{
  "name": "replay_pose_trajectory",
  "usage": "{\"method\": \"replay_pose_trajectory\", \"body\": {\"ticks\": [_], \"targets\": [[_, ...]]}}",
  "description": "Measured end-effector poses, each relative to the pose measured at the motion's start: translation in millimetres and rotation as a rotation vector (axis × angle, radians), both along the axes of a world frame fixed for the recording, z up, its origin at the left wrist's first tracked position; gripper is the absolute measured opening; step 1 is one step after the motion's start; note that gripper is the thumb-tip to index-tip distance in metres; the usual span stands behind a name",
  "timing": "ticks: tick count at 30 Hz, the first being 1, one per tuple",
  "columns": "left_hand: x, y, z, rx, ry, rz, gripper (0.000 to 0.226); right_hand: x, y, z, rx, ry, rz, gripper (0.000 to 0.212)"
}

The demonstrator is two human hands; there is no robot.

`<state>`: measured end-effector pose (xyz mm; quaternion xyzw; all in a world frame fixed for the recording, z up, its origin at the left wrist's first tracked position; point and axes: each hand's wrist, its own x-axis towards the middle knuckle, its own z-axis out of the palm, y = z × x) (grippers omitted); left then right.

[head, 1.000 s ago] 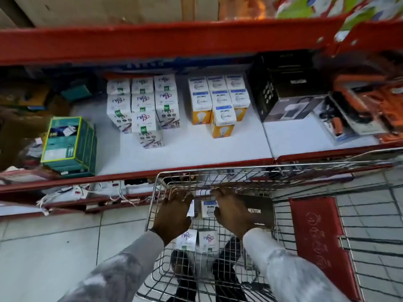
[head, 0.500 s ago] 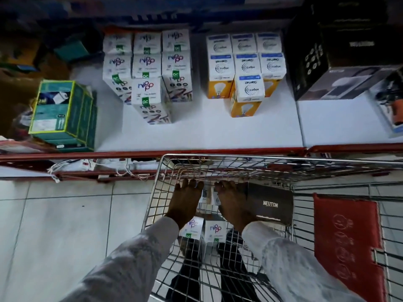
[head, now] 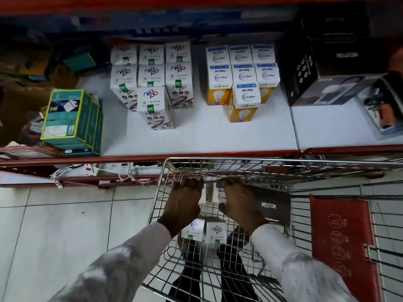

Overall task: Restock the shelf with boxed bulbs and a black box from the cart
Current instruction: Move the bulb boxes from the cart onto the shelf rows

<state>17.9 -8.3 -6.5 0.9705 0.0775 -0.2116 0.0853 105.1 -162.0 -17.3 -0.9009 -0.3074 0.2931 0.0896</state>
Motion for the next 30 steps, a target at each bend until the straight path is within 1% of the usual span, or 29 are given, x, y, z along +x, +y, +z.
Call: {"method": "replay_pose_trajectory", "body": {"ticks": [3,6,8,10,12,15,18,22,28,30], "targets": [[0.1,4.0,44.0,-0.038,-0.096,0.009,0.07,6.6,-5.8,54.7,0.067,-0.025,-0.041,0.068],[3.1,8.1,88.9,-0.069,-0.231,-0.011,0.071,12.1,-13.0,110.5,0.092,-0.05,-0.048,0.068],[8.4,10.6,113.6,-0.063,-0.302,-0.033,0.072,17.1,-19.1,140.1,0.109,-0.106,-0.04,0.07],[16.3,11.0,136.1,-0.062,-0.354,-0.048,0.076,23.7,-27.1,164.7,0.131,-0.167,-0.035,0.066],[27.7,10.5,155.1,-0.067,-0.412,-0.062,0.081,33.6,-32.8,184.9,0.11,-0.18,-0.028,0.063],[50.2,10.3,177.8,-0.07,-0.49,-0.064,0.082,53.2,-39.0,209.8,0.106,-0.207,-0.046,0.065],[75.9,12.5,187.5,-0.046,-0.51,-0.055,0.078,75.4,-42.3,225.6,0.127,-0.234,-0.075,0.07],[109.9,18.1,180.8,-0.017,-0.484,-0.014,0.074,110.6,-40.6,229.3,0.126,-0.331,-0.105,0.072],[151.0,22.2,153.1,0.019,-0.396,0.032,0.067,162.2,-31.2,198.6,0.127,-0.369,-0.078,0.071],[159.3,21.7,150.1,0.021,-0.388,0.043,0.066,170.4,-27.2,191.7,0.125,-0.382,-0.054,0.074]]}}
